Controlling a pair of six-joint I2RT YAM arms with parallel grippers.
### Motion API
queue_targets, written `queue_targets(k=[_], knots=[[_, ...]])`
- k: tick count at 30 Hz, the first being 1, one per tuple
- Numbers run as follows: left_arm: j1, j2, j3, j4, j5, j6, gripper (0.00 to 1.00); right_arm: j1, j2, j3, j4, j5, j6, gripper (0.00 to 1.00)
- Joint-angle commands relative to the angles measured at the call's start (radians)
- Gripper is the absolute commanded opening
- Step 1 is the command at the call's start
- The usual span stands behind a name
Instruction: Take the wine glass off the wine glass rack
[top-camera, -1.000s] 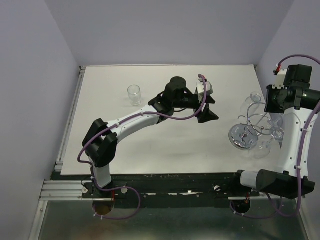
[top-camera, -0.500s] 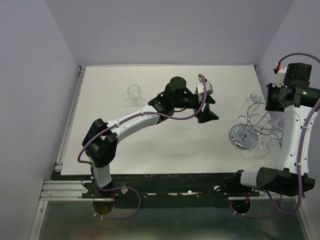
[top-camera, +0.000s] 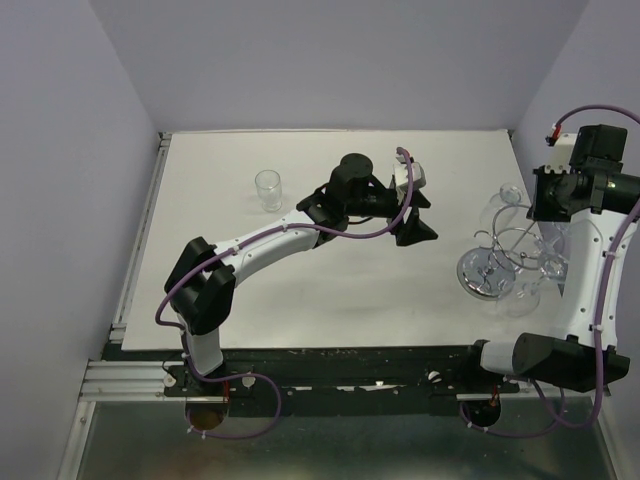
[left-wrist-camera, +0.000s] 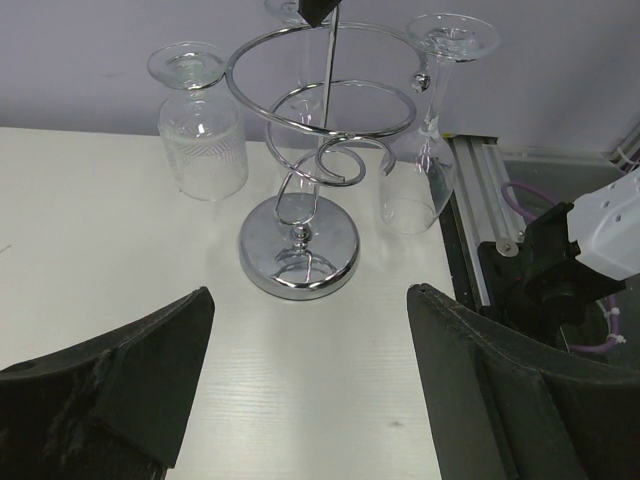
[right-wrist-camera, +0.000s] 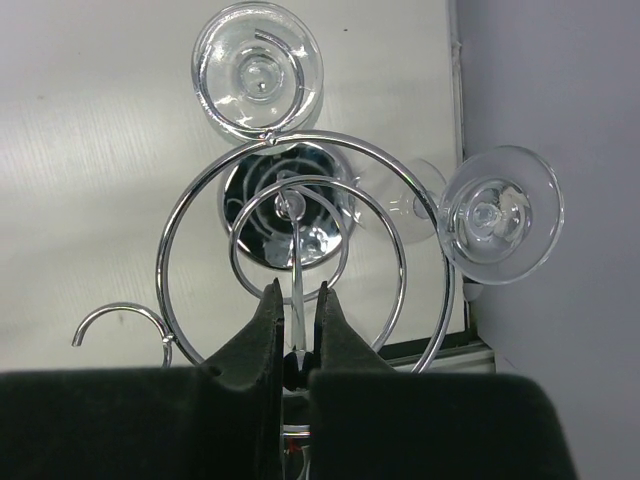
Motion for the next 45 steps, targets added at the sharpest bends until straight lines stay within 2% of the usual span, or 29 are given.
queue_targets(k=[1,16,27,36,45], knots=[[-0.005,0.004,0.005,0.002,-0.009,0.001,0.93,-0.002,-0.022,0.070,0.049,-0.111,-0.028,0.01],[-0.005,0.017,0.018,-0.001,-0.008,-0.009,0.93,-0.002,-0.022,0.125,0.065,-0.335,-0.072,0.01],[-0.005,0.017,0.008,0.000,-0.014,-0.009,0.93,0.001,0.004,0.153,0.120,-0.406,-0.055,0.01],[-0.005,0.014,0.005,-0.007,-0.020,-0.003,0.93,0.067,0.056,0.213,0.160,-0.355,-0.071,0.01],[-0.005,0.007,-0.004,-0.015,-0.031,0.007,0.93,0.156,0.062,0.197,0.229,-0.275,-0.107,0.01]])
